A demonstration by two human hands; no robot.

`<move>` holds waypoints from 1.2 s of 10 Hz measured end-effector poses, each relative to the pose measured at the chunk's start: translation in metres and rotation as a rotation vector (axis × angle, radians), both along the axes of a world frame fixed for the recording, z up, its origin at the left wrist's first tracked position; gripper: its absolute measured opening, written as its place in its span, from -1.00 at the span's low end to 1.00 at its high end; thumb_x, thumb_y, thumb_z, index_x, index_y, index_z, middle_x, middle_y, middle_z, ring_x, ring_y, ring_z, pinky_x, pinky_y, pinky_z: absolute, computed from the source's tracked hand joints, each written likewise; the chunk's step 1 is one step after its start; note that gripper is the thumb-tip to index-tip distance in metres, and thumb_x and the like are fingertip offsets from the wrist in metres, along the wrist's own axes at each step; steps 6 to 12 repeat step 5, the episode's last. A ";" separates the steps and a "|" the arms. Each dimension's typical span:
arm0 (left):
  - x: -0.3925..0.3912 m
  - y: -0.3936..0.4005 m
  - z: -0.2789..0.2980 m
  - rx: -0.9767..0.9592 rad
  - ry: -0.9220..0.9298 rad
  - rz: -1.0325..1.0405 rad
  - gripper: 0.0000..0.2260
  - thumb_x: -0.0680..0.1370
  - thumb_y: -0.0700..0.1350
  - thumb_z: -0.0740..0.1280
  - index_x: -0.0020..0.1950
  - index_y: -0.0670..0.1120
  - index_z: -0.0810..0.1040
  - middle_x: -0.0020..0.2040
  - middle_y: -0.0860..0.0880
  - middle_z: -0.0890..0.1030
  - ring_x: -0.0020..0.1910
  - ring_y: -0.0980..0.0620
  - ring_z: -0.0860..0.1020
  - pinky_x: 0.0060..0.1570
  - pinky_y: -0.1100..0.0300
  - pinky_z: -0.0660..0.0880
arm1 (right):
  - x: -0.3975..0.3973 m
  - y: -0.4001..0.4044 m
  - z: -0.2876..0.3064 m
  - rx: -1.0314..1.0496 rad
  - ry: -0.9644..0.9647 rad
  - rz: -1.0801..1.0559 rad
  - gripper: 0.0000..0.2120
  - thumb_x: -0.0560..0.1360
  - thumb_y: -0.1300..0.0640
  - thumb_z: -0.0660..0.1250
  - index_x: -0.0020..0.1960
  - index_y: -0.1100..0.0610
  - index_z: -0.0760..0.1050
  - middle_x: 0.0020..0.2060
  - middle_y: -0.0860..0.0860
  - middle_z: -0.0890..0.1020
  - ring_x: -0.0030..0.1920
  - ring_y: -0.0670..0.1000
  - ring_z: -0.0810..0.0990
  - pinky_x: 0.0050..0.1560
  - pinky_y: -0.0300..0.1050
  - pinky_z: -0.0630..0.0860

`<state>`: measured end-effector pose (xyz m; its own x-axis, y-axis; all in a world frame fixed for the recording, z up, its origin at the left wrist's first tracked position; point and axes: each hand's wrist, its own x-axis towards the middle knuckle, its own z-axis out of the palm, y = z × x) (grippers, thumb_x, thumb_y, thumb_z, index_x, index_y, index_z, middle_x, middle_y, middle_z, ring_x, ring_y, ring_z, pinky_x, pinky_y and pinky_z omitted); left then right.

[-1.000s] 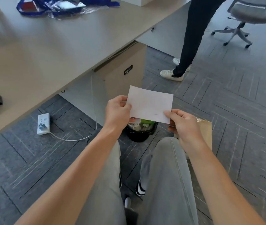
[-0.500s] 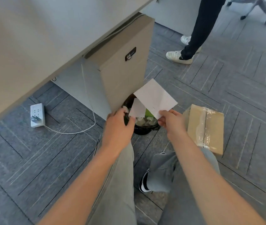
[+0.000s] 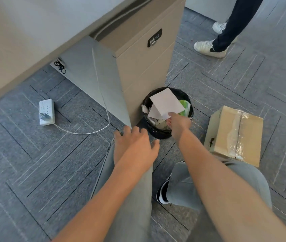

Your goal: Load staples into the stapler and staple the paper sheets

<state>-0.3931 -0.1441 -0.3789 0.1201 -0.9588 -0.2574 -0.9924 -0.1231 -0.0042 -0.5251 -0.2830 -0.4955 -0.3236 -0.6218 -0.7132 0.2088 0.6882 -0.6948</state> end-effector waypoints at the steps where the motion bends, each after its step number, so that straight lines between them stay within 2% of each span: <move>1: 0.001 -0.003 -0.001 -0.003 0.002 0.004 -0.48 0.57 0.30 0.05 0.14 -0.05 0.57 0.12 -0.06 0.63 0.16 -0.12 0.51 0.16 -0.16 0.39 | 0.005 0.000 -0.005 0.028 -0.020 0.164 -0.89 0.53 0.15 0.42 -0.12 0.11 0.51 -0.10 0.07 0.60 -0.22 0.00 0.58 -0.15 -0.12 0.56; 2: 0.001 -0.002 -0.003 -0.009 0.009 0.004 -0.48 0.57 0.30 0.05 0.08 -0.05 0.60 0.08 -0.05 0.63 0.14 -0.11 0.50 0.14 -0.14 0.39 | 0.007 0.008 0.002 0.031 -0.075 0.115 -0.91 0.53 0.21 0.45 -0.10 0.17 0.56 -0.26 0.03 0.62 -0.32 -0.05 0.56 -0.10 -0.14 0.57; 3: 0.002 -0.002 -0.001 -0.022 0.020 0.013 -0.49 0.57 0.30 0.07 0.04 -0.06 0.61 0.04 -0.05 0.63 0.12 -0.10 0.50 0.11 -0.12 0.40 | 0.002 0.019 0.033 -0.021 -0.122 0.111 -0.86 0.54 0.26 0.44 0.09 0.27 0.62 -0.18 0.09 0.70 -0.26 -0.02 0.62 -0.06 -0.10 0.60; 4: 0.002 0.000 0.000 -0.023 0.030 0.014 -0.49 0.56 0.30 0.08 0.03 -0.06 0.62 0.04 -0.05 0.62 0.12 -0.11 0.50 0.09 -0.11 0.40 | -0.010 0.037 0.081 -0.145 -0.116 0.151 -0.87 0.57 0.27 0.40 0.11 0.24 0.63 -0.02 0.13 0.75 -0.12 0.01 0.71 -0.06 -0.11 0.63; 5: 0.001 0.002 0.003 -0.043 0.047 0.018 -0.50 0.56 0.29 0.09 0.03 -0.06 0.63 0.04 -0.06 0.63 0.13 -0.12 0.51 0.08 -0.10 0.37 | -0.023 0.055 0.145 -0.330 -0.085 0.202 -0.96 0.58 0.20 0.41 0.01 0.16 0.63 -0.07 0.09 0.76 -0.10 0.02 0.72 -0.04 -0.08 0.60; 12: 0.001 0.002 0.003 -0.043 0.047 0.018 -0.50 0.56 0.29 0.09 0.03 -0.06 0.63 0.04 -0.06 0.63 0.13 -0.12 0.51 0.08 -0.10 0.37 | -0.023 0.055 0.145 -0.330 -0.085 0.202 -0.96 0.58 0.20 0.41 0.01 0.16 0.63 -0.07 0.09 0.76 -0.10 0.02 0.72 -0.04 -0.08 0.60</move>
